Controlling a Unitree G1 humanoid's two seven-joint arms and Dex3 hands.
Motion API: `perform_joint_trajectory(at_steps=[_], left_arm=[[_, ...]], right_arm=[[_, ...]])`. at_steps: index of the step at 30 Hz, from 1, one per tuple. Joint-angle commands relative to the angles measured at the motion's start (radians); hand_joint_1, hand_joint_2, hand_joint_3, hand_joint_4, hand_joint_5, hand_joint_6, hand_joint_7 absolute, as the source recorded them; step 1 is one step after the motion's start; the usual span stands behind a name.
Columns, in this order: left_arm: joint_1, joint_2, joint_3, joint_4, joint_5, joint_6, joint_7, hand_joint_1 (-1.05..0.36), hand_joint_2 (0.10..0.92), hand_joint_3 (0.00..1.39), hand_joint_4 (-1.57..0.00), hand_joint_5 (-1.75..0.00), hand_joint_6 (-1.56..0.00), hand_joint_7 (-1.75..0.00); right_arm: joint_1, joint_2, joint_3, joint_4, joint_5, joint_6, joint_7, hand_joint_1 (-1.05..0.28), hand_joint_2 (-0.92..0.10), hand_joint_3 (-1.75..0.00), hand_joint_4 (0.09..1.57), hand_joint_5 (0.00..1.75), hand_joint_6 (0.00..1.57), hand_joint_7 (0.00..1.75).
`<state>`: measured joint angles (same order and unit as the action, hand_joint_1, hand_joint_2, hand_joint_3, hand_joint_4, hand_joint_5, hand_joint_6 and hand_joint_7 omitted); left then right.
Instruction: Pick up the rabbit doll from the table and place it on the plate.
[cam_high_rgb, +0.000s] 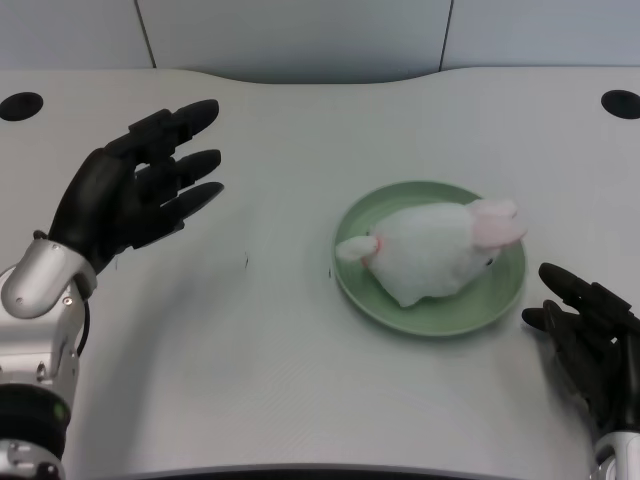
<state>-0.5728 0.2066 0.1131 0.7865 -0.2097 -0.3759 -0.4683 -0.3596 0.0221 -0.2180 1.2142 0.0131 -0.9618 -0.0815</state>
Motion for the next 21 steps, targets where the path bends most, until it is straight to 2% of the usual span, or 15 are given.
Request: perform_joint_trajectory(at_steps=[1,3,5,8,10,11,13,15,16,17,18,20,21], left_arm=[[0.107,-0.027,0.047,-0.173,-0.109,0.143,-0.011,-0.64,0.921,0.27,-0.56,-0.12,-0.47,-0.02],[0.159,-0.040,0.062,-0.266,-0.144,0.213,0.010,-0.64,0.921,0.28,-0.58,-0.12,-0.48,-0.02],[0.227,-0.057,0.084,-0.372,-0.196,0.290,0.027,-0.65,0.921,0.32,-0.63,-0.13,-0.51,-0.03],[0.312,-0.074,0.109,-0.486,-0.238,0.367,0.058,-0.66,0.921,0.34,-0.70,-0.16,-0.55,-0.03],[0.362,-0.077,0.130,-0.546,-0.269,0.437,0.084,-0.64,0.921,0.37,-0.75,-0.18,-0.58,-0.04],[0.376,-0.078,0.137,-0.567,-0.279,0.463,0.093,-0.63,0.921,0.37,-0.77,-0.19,-0.60,-0.05],[0.414,-0.087,0.163,-0.599,-0.307,0.501,0.112,-0.63,0.921,0.36,-0.81,-0.21,-0.63,-0.06],[0.464,-0.097,0.196,-0.629,-0.346,0.537,0.124,-0.65,0.921,0.37,-0.85,-0.26,-0.68,-0.07],[0.487,-0.099,0.206,-0.643,-0.358,0.552,0.126,-0.65,0.921,0.37,-0.86,-0.27,-0.69,-0.07],[0.509,-0.098,0.214,-0.659,-0.369,0.569,0.130,-0.66,0.921,0.38,-0.81,-0.39,-0.72,-0.06],[0.530,-0.099,0.221,-0.677,-0.381,0.587,0.133,-0.66,0.921,0.40,-0.70,-0.62,-0.76,-0.04],[0.567,-0.097,0.235,-0.709,-0.404,0.624,0.133,-0.66,0.921,0.43,-0.65,-0.77,-0.78,-0.03],[0.579,-0.098,0.240,-0.721,-0.413,0.638,0.134,-0.66,0.921,0.44,-0.65,-0.82,-0.79,-0.03]], right_arm=[[0.012,-0.027,0.014,-0.016,-0.020,0.000,-0.010,-0.31,-0.92,-0.33,0.67,0.84,0.89,0.00],[0.014,-0.026,0.015,-0.020,-0.023,-0.001,-0.015,-0.32,-0.92,-0.33,0.66,0.85,0.89,0.00],[0.017,-0.022,0.017,-0.026,-0.029,0.009,-0.034,-0.31,-0.92,-0.33,0.67,0.86,0.90,0.01],[0.022,-0.016,0.019,-0.030,-0.029,0.003,-0.037,-0.33,-0.92,-0.32,0.66,0.86,0.91,0.01],[0.029,-0.027,0.034,-0.037,-0.048,0.003,-0.041,-0.33,-0.92,-0.34,0.65,0.86,0.89,0.01],[0.032,-0.031,0.040,-0.040,-0.053,0.004,-0.044,-0.33,-0.92,-0.34,0.64,0.86,0.88,0.00],[0.036,-0.028,0.044,-0.050,-0.053,0.013,-0.055,-0.34,-0.92,-0.34,0.65,0.87,0.88,0.01],[0.038,-0.028,0.045,-0.056,-0.048,0.018,-0.050,-0.34,-0.92,-0.34,0.64,0.86,0.88,0.01],[0.039,-0.030,0.045,-0.056,-0.044,0.017,-0.042,-0.33,-0.92,-0.34,0.64,0.86,0.88,0.01],[0.039,-0.030,0.044,-0.055,-0.039,0.014,-0.033,-0.33,-0.92,-0.34,0.64,0.86,0.88,0.00],[0.038,-0.032,0.044,-0.054,-0.037,0.011,-0.026,-0.33,-0.92,-0.35,0.63,0.86,0.88,0.00],[0.039,-0.036,0.044,-0.054,-0.035,0.004,-0.013,-0.34,-0.92,-0.35,0.62,0.87,0.88,0.00],[0.039,-0.035,0.045,-0.057,-0.035,0.007,-0.014,-0.34,-0.92,-0.36,0.62,0.87,0.88,0.00]])
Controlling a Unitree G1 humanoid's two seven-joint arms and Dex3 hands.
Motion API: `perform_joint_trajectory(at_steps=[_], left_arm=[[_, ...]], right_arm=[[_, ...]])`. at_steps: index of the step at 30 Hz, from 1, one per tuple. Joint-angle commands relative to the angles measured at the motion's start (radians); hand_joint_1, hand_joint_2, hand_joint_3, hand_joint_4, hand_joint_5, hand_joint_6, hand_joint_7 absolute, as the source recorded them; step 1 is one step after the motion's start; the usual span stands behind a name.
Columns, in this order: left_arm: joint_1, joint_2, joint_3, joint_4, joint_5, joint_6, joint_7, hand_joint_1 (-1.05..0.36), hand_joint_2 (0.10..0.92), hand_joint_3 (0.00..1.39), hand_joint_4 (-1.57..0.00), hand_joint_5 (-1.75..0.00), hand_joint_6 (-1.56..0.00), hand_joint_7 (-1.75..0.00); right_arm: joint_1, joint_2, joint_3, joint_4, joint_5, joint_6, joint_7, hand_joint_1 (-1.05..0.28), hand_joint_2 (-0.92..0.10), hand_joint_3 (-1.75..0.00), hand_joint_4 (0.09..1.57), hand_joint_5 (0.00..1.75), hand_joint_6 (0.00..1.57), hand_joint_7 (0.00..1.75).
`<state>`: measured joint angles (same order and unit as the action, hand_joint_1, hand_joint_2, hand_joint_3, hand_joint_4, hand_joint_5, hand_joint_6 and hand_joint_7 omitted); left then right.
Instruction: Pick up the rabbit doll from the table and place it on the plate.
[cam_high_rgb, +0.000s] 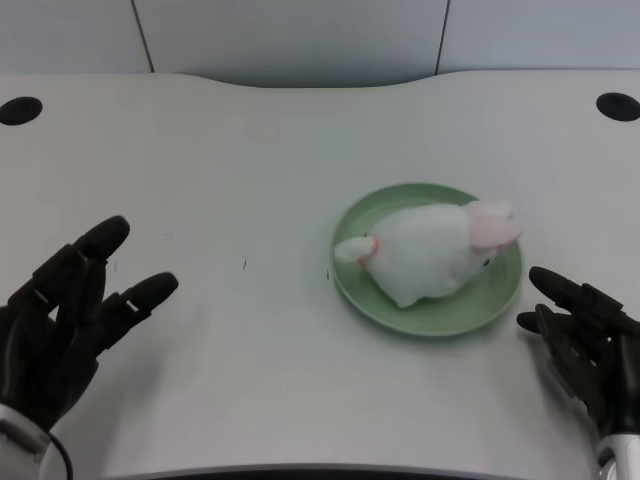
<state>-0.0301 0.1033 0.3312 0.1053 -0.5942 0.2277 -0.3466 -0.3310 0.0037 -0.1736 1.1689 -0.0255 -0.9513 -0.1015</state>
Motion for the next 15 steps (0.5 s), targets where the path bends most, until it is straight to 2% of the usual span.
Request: perform_joint_trajectory(at_steps=[1,3,6,9,11,12,15], left_arm=[[0.049,0.006,0.029,-0.046,-0.039,0.048,0.010,-0.66,0.921,0.44,-0.66,-0.84,-0.80,-0.03],[0.068,0.010,0.037,-0.053,-0.051,0.071,0.004,-0.68,0.921,0.45,-0.66,-0.87,-0.80,-0.03],[0.079,0.022,0.040,-0.042,-0.064,0.108,-0.010,-0.67,0.921,0.52,-0.65,-0.94,-0.80,-0.02],[0.077,0.018,0.046,-0.023,-0.075,0.138,-0.005,-0.63,0.921,0.56,-0.67,-0.99,-0.81,-0.02],[0.073,0.010,0.033,-0.008,-0.045,0.118,0.006,-0.63,0.921,0.58,-0.68,-1.01,-0.83,-0.03],[0.072,0.003,0.026,-0.002,-0.029,0.105,0.015,-0.63,0.921,0.59,-0.68,-1.02,-0.84,-0.03],[0.059,-0.018,0.016,0.019,0.002,0.075,0.028,-0.64,0.921,0.58,-0.68,-1.05,-0.85,-0.04]], right_arm=[[0.010,-0.019,0.003,-0.014,0.000,-0.001,0.002,-0.34,-0.92,-0.36,0.62,0.88,0.88,0.00],[0.009,-0.022,0.005,-0.015,-0.006,0.005,-0.006,-0.34,-0.92,-0.38,0.60,0.89,0.88,0.01],[0.007,-0.018,0.002,-0.012,0.002,0.005,-0.007,-0.34,-0.92,-0.37,0.58,0.90,0.89,0.01],[0.005,-0.021,-0.001,-0.011,0.014,0.012,0.010,-0.34,-0.92,-0.37,0.58,0.91,0.88,0.01],[-0.002,-0.026,-0.008,-0.005,0.023,0.018,0.022,-0.33,-0.92,-0.36,0.58,0.92,0.88,0.01],[-0.008,-0.026,-0.014,-0.002,0.031,0.023,0.025,-0.33,-0.92,-0.36,0.58,0.92,0.88,0.01],[-0.029,-0.030,-0.030,0.021,0.040,0.029,0.022,-0.30,-0.92,-0.35,0.60,0.93,0.90,0.01]])
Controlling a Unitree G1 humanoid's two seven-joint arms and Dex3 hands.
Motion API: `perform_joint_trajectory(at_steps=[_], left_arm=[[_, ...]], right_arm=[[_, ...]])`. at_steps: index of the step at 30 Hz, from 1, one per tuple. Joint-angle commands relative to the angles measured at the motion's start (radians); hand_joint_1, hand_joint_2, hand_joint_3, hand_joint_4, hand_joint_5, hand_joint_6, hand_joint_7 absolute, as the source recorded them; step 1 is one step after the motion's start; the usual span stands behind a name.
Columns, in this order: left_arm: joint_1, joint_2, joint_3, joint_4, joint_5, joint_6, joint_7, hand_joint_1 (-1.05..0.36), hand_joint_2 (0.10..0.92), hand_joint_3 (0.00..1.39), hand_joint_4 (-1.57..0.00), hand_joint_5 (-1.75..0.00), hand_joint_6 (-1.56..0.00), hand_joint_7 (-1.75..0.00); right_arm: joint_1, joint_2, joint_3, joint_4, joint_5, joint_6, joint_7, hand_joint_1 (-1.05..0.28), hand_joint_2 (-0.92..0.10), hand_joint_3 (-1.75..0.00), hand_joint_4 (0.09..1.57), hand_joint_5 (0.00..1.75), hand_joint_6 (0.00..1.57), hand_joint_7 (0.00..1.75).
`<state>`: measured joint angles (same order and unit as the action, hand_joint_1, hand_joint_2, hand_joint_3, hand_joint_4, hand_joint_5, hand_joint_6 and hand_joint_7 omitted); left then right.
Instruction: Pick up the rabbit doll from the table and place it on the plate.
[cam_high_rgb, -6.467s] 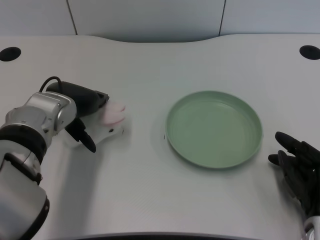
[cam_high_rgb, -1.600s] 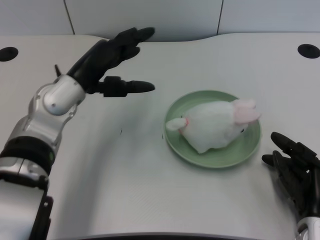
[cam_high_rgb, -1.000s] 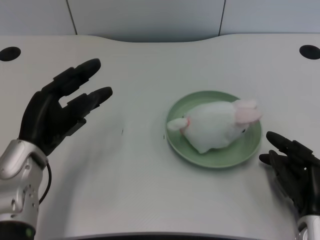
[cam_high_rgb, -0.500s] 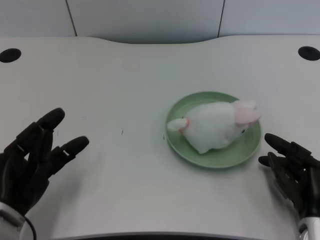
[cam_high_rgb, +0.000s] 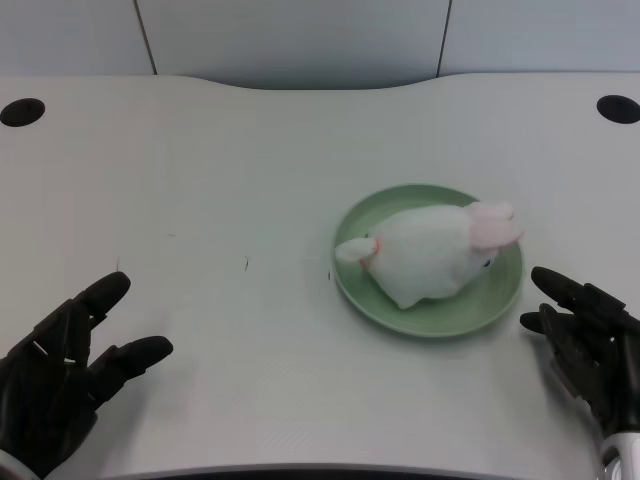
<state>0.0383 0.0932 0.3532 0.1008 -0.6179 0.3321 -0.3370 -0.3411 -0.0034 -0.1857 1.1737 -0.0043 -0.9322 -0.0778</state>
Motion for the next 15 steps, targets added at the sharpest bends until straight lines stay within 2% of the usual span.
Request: perform_joint_trajectory(at_steps=[1,3,5,7,8,13,15], left_arm=[[-0.013,-0.012,-0.006,0.030,0.031,-0.036,0.018,-0.64,0.921,0.58,-0.69,-1.06,-0.85,-0.04],[-0.019,-0.014,-0.010,0.043,0.043,-0.044,0.015,-0.64,0.921,0.59,-0.69,-1.08,-0.86,-0.04],[-0.027,-0.015,-0.012,0.060,0.049,-0.055,0.009,-0.63,0.921,0.60,-0.69,-1.09,-0.89,-0.05],[-0.032,-0.018,-0.013,0.069,0.053,-0.068,0.010,-0.64,0.921,0.59,-0.69,-1.10,-0.90,-0.06],[-0.035,-0.020,-0.013,0.073,0.053,-0.074,0.008,-0.64,0.921,0.58,-0.69,-1.10,-0.91,-0.06],[-0.044,-0.026,-0.011,0.097,0.066,-0.110,-0.002,-0.64,0.921,0.54,-0.69,-1.11,-0.93,-0.06],[-0.045,-0.027,-0.014,0.102,0.073,-0.121,0.003,-0.64,0.921,0.53,-0.70,-1.11,-0.94,-0.07]], right_arm=[[-0.023,-0.025,-0.020,0.022,0.019,0.012,-0.003,-0.31,-0.92,-0.35,0.61,0.93,0.90,0.02],[-0.033,-0.028,-0.024,0.039,0.016,0.007,-0.011,-0.32,-0.92,-0.34,0.61,0.92,0.90,0.02],[-0.047,-0.022,-0.038,0.048,0.030,0.014,-0.011,-0.32,-0.92,-0.31,0.63,0.92,0.92,0.03],[-0.054,-0.022,-0.044,0.055,0.030,0.011,-0.010,-0.32,-0.92,-0.31,0.63,0.93,0.92,0.03],[-0.055,-0.026,-0.043,0.058,0.026,0.005,-0.008,-0.31,-0.92,-0.31,0.64,0.93,0.92,0.03],[-0.061,-0.034,-0.033,0.060,0.008,0.029,-0.034,-0.32,-0.92,-0.31,0.64,0.93,0.93,0.03],[-0.062,-0.033,-0.036,0.061,0.013,0.031,-0.033,-0.32,-0.92,-0.31,0.64,0.92,0.94,0.03]])
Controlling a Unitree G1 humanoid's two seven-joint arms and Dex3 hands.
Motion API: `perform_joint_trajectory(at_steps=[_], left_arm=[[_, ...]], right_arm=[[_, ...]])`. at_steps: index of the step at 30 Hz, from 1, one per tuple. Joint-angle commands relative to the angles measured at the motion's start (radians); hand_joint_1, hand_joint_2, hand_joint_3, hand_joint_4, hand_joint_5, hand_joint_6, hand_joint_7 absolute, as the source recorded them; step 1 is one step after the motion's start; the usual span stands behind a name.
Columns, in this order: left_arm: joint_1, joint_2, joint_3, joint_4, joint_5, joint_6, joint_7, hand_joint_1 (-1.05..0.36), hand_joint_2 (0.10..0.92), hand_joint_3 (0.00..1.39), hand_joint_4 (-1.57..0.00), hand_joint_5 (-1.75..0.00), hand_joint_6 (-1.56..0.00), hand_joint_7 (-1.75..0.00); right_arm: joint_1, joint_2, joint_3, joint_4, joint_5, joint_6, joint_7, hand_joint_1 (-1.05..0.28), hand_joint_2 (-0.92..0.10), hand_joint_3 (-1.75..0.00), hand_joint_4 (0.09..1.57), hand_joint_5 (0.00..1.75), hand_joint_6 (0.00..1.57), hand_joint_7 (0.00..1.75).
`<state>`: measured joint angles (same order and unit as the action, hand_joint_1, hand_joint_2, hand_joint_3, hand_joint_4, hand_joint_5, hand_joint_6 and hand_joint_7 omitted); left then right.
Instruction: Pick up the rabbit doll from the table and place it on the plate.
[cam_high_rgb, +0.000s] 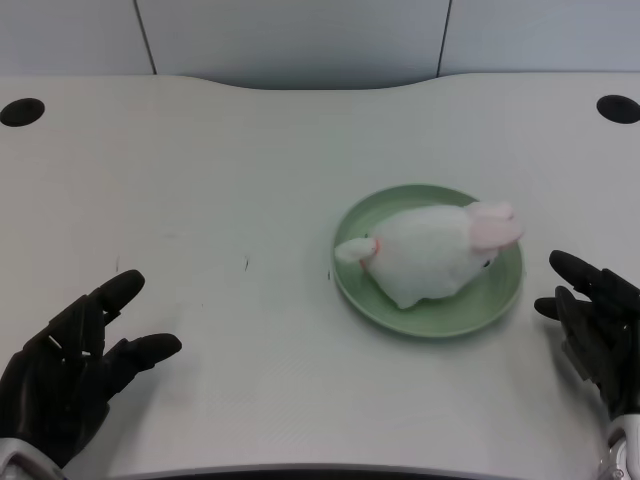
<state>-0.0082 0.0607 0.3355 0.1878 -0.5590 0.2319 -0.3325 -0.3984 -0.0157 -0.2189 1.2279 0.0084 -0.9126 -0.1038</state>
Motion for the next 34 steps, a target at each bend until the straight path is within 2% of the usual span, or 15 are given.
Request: perform_joint_trajectory(at_steps=[1,3,5,9,14,17,20,23,26,34], left_arm=[[0.000,0.003,0.005,0.018,0.013,-0.025,-0.002,-0.64,0.921,0.52,-0.70,-1.11,-0.94,-0.07],[-0.001,-0.001,0.006,0.019,0.011,-0.029,0.002,-0.64,0.921,0.52,-0.70,-1.10,-0.95,-0.07],[0.001,-0.004,0.003,0.009,0.019,-0.028,0.017,-0.63,0.921,0.52,-0.71,-1.10,-0.97,-0.08],[0.006,0.003,0.011,0.007,0.010,-0.019,0.009,-0.62,0.921,0.52,-0.67,-1.15,-0.98,-0.07],[0.002,-0.002,0.020,0.013,0.012,-0.026,0.022,-0.62,0.921,0.51,-0.65,-1.18,-0.98,-0.07],[0.000,-0.005,0.018,0.014,0.022,-0.033,0.030,-0.62,0.921,0.50,-0.67,-1.19,-0.98,-0.07],[0.003,-0.005,0.017,0.017,0.023,-0.046,0.019,-0.64,0.921,0.48,-0.67,-1.18,-0.99,-0.07],[0.007,-0.004,0.015,0.015,0.022,-0.049,0.015,-0.65,0.921,0.49,-0.68,-1.18,-0.99,-0.07],[0.020,0.000,0.005,0.000,0.032,-0.053,0.013,-0.65,0.921,0.48,-0.67,-1.17,-0.98,-0.06],[0.022,0.012,-0.003,0.003,0.048,-0.066,0.003,-0.64,0.921,0.47,-0.65,-1.14,-0.90,-0.01]], right_arm=[[-0.004,-0.020,-0.004,0.005,0.003,0.009,-0.004,-0.31,-0.92,-0.30,0.64,0.92,0.94,0.04],[-0.003,-0.019,-0.007,0.004,0.009,0.009,0.006,-0.31,-0.92,-0.30,0.64,0.91,0.93,0.03],[-0.003,-0.019,-0.008,0.003,0.010,0.008,0.009,-0.31,-0.92,-0.31,0.62,0.90,0.93,0.03],[0.001,-0.025,0.000,0.001,-0.003,0.008,-0.002,-0.32,-0.92,-0.31,0.63,0.90,0.93,0.03],[0.001,-0.023,0.003,-0.005,-0.007,0.021,-0.016,-0.33,-0.92,-0.31,0.62,0.88,0.93,0.03],[0.001,-0.024,0.002,-0.006,-0.005,0.014,-0.008,-0.32,-0.92,-0.31,0.63,0.89,0.92,0.03],[0.001,-0.023,-0.002,-0.005,0.002,0.014,0.002,-0.33,-0.92,-0.30,0.64,0.89,0.93,0.03],[0.002,-0.023,-0.003,-0.004,-0.001,0.009,-0.001,-0.33,-0.92,-0.30,0.64,0.89,0.92,0.03],[0.005,-0.023,0.002,-0.007,-0.008,0.015,-0.011,-0.34,-0.92,-0.31,0.64,0.88,0.93,0.03],[0.011,-0.022,0.003,-0.014,-0.010,0.004,-0.011,-0.33,-0.92,-0.31,0.65,0.88,0.93,0.03]])
